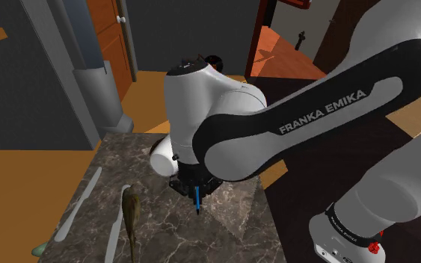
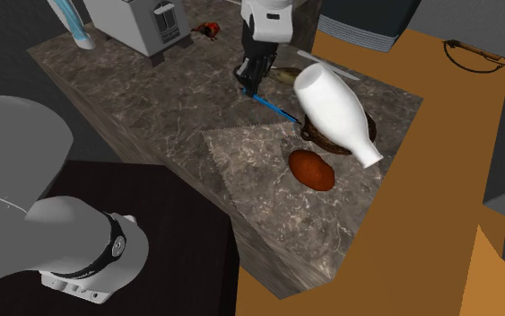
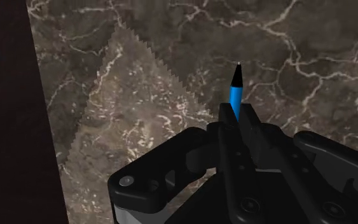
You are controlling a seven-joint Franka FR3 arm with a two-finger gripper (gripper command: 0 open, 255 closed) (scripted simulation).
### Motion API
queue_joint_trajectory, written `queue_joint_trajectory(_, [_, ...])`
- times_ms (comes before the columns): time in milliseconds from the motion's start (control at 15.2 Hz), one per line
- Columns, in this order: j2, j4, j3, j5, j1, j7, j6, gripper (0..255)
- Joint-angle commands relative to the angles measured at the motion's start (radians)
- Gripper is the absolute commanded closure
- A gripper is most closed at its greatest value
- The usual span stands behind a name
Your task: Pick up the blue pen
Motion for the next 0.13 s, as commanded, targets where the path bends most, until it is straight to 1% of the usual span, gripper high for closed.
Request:
queue_joint_trajectory(0, [-0.017, 0.004, -0.007, 0.013, 0.003, -0.01, -0.017, 255])
queue_joint_trajectory(66, [-0.017, 0.004, -0.007, 0.013, 0.003, -0.01, -0.017, 255])
